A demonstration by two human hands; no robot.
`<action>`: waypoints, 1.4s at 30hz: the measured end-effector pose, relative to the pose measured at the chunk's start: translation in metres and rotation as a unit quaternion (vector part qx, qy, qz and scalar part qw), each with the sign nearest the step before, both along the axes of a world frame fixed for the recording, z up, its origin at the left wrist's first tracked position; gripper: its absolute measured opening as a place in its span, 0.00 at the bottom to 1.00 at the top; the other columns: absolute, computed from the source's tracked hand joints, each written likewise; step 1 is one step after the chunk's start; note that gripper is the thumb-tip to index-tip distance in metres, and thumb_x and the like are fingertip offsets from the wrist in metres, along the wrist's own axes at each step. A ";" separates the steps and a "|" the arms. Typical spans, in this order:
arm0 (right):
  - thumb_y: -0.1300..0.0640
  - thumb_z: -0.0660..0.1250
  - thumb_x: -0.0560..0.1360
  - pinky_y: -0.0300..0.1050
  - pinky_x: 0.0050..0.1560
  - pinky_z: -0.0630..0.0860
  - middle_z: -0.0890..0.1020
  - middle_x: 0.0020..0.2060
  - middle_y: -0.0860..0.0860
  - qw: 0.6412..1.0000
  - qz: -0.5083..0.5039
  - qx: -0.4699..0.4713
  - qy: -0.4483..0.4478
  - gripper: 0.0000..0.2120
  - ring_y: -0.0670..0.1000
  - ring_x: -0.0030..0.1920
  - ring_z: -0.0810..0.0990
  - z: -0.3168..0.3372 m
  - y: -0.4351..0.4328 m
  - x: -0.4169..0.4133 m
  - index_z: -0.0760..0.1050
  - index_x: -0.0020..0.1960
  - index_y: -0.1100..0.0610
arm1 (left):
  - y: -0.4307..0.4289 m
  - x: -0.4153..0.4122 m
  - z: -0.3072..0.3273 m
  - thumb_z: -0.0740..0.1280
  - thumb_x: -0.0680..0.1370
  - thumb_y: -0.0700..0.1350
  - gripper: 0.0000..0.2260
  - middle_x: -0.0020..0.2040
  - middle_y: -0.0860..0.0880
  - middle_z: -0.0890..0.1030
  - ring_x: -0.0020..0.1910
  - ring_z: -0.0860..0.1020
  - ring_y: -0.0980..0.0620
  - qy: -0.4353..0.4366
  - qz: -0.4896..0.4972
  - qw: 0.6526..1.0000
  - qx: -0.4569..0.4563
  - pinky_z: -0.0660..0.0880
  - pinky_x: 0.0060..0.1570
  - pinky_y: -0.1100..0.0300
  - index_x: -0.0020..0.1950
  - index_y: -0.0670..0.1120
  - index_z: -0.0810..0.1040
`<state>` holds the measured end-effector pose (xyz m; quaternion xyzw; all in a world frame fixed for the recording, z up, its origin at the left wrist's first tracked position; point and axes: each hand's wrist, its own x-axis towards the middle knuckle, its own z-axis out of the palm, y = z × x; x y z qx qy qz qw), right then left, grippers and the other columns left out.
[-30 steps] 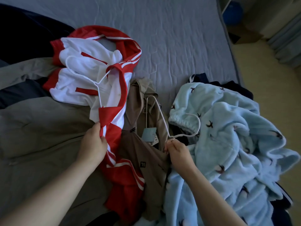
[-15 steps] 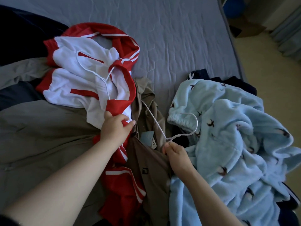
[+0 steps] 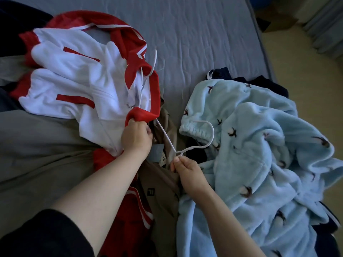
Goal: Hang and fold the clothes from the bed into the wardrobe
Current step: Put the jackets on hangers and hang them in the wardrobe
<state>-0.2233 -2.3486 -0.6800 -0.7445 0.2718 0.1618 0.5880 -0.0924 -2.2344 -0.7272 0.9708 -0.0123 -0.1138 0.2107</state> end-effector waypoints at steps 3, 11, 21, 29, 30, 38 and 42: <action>0.55 0.56 0.82 0.37 0.30 0.63 0.66 0.22 0.43 1.000 -0.002 -0.004 0.011 0.18 0.42 0.25 0.63 0.000 0.000 -0.007 0.68 0.34 0.55 | 0.007 -0.003 0.001 0.70 0.75 0.47 0.10 0.56 0.40 0.74 0.50 0.77 0.39 0.002 0.026 1.000 0.015 0.74 0.48 0.50 0.52 0.44 0.82; 0.54 0.56 0.83 0.37 0.28 0.62 0.65 0.23 0.45 1.000 -0.008 0.001 0.001 0.18 0.43 0.24 0.62 0.005 0.003 -0.003 0.69 0.35 0.55 | 0.016 0.007 -0.004 0.65 0.77 0.44 0.08 0.55 0.41 0.76 0.53 0.76 0.40 0.004 0.008 0.999 0.052 0.73 0.46 0.51 0.52 0.46 0.82; 0.55 0.56 0.83 0.34 0.27 0.62 0.65 0.23 0.44 1.000 -0.013 -0.015 -0.013 0.18 0.42 0.24 0.62 -0.005 0.007 -0.010 0.69 0.35 0.55 | 0.059 0.004 -0.025 0.75 0.69 0.48 0.18 0.57 0.38 0.74 0.51 0.76 0.36 0.002 0.114 0.993 0.017 0.73 0.48 0.47 0.54 0.43 0.77; 0.55 0.56 0.83 0.32 0.26 0.62 0.65 0.22 0.43 0.999 -0.022 -0.027 -0.003 0.17 0.41 0.23 0.62 -0.004 0.008 -0.015 0.69 0.36 0.56 | 0.075 -0.004 -0.013 0.69 0.72 0.36 0.01 0.38 0.41 0.80 0.40 0.78 0.43 0.005 0.055 0.975 -0.217 0.68 0.38 0.60 0.42 0.38 0.78; 0.55 0.56 0.83 0.31 0.26 0.63 0.66 0.21 0.42 0.999 -0.023 -0.030 0.001 0.17 0.41 0.23 0.63 -0.002 0.009 -0.016 0.69 0.36 0.56 | 0.080 -0.009 -0.007 0.69 0.72 0.34 0.02 0.40 0.42 0.81 0.42 0.79 0.45 0.006 0.045 0.971 -0.236 0.69 0.40 0.61 0.43 0.38 0.79; 0.55 0.58 0.82 0.37 0.31 0.64 0.68 0.23 0.43 0.997 -0.008 -0.069 -0.039 0.18 0.41 0.26 0.65 0.040 0.045 -0.026 0.69 0.33 0.53 | 0.135 -0.064 0.080 0.67 0.68 0.26 0.14 0.41 0.48 0.83 0.44 0.79 0.55 0.037 -0.034 0.958 -0.281 0.72 0.43 0.71 0.39 0.45 0.80; 0.57 0.57 0.82 0.34 0.29 0.63 0.68 0.25 0.44 0.985 -0.077 -0.093 -0.120 0.16 0.41 0.26 0.65 0.079 0.063 -0.028 0.69 0.36 0.59 | 0.168 -0.099 0.136 0.66 0.68 0.24 0.17 0.39 0.51 0.84 0.42 0.80 0.59 0.050 -0.039 0.954 -0.294 0.74 0.42 0.72 0.40 0.46 0.83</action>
